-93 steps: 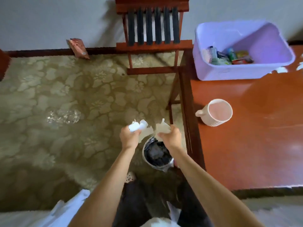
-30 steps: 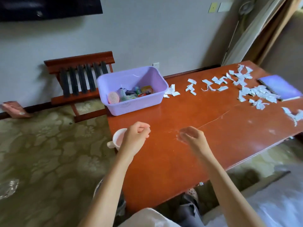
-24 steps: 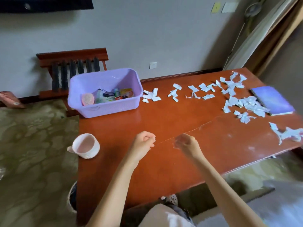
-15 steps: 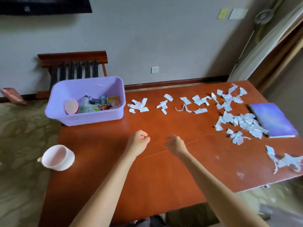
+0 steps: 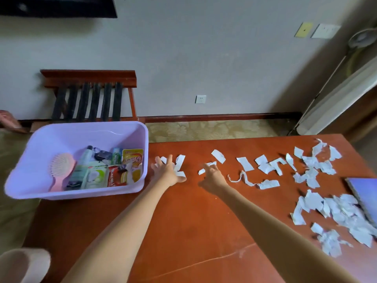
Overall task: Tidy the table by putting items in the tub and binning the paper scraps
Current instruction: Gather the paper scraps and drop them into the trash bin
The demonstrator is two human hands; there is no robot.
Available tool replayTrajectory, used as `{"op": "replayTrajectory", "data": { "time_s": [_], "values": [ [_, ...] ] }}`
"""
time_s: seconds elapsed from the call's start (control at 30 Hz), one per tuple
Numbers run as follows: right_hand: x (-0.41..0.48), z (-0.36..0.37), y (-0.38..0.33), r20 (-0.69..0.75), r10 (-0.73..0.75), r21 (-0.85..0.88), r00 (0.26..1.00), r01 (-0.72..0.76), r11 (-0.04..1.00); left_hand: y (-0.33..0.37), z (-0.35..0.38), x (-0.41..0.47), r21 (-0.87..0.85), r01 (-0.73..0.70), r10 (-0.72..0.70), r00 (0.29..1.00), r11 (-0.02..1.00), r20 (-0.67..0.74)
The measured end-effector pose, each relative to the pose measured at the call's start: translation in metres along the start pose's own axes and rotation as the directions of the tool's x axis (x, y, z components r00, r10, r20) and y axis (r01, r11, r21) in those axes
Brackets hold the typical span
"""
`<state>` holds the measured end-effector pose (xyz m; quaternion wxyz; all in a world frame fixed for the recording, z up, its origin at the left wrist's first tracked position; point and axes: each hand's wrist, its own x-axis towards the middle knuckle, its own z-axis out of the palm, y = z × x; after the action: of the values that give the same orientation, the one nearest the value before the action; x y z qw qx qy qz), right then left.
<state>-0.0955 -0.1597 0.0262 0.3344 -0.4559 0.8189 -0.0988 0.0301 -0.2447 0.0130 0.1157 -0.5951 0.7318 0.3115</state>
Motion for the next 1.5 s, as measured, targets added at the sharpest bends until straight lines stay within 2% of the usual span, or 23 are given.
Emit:
{"op": "replayTrajectory", "data": {
  "time_s": [0.07,0.13,0.23,0.3,0.4,0.57,0.7,0.77,0.97,1.03,1.13,1.23,1.4,1.5],
  "values": [
    [0.021,-0.001,0.001,0.023,0.029,-0.042,0.999,-0.028,0.999,0.005,0.005,0.019,-0.016,0.055,-0.055,0.998,0.998,0.008],
    [0.038,-0.003,0.004,0.063,0.047,-0.084,0.997,-0.042,0.996,0.009,0.009,0.031,0.055,0.102,-0.102,0.995,0.993,-0.004],
    [0.054,-0.005,0.011,0.067,0.012,-0.092,0.998,-0.006,0.996,0.013,0.016,0.039,0.13,0.132,-0.121,0.989,0.983,-0.085],
    [0.063,-0.007,0.015,0.06,-0.016,-0.069,0.998,0.02,0.997,0.015,0.02,0.043,0.037,0.127,-0.122,0.985,0.991,-0.126],
    [0.077,-0.012,0.017,0.055,-0.059,-0.056,0.997,0.062,0.997,0.017,0.025,0.048,-0.12,0.076,-0.088,0.991,0.99,-0.099],
    [0.095,-0.011,0.007,0.181,-0.179,-0.09,0.967,0.197,0.976,0.014,0.032,0.048,-0.166,-0.093,0.082,0.994,0.982,-0.073],
    [0.098,-0.003,0.002,0.276,-0.233,-0.087,0.933,0.266,0.96,0.01,0.032,0.042,-0.265,-0.125,0.103,0.99,0.956,-0.095],
    [0.097,0.002,0.002,0.26,-0.225,-0.081,0.939,0.253,0.964,0.007,0.028,0.036,-0.318,-0.116,0.084,0.99,0.941,-0.113],
    [0.093,0.017,-0.011,0.051,-0.067,0.03,0.997,0.065,0.997,-0.016,0.018,0.022,-0.5,-0.057,-0.076,0.967,0.864,-0.243],
    [0.091,0.024,-0.018,0.032,-0.052,0.013,0.998,0.052,0.999,-0.024,0.021,0.015,-0.546,-0.01,-0.142,0.961,0.838,-0.236],
    [0.088,0.033,-0.022,0.008,-0.043,-0.018,0.999,0.043,0.999,-0.029,0.03,0.006,-0.582,0.077,-0.202,0.968,0.81,-0.152],
    [0.086,0.036,-0.019,-0.004,-0.056,-0.005,0.998,0.056,0.998,-0.028,0.038,0.007,-0.561,0.127,-0.218,0.971,0.818,-0.098],
    [0.081,0.01,0.002,-0.028,-0.076,0.16,0.997,0.08,0.984,-0.024,0.041,0.011,-0.458,0.118,-0.191,0.974,0.881,-0.118],
    [0.075,-0.014,0.024,0.058,-0.141,0.148,0.988,0.131,0.98,-0.021,0.041,0.011,-0.415,0.107,-0.177,0.975,0.903,-0.133]
  ]
}}
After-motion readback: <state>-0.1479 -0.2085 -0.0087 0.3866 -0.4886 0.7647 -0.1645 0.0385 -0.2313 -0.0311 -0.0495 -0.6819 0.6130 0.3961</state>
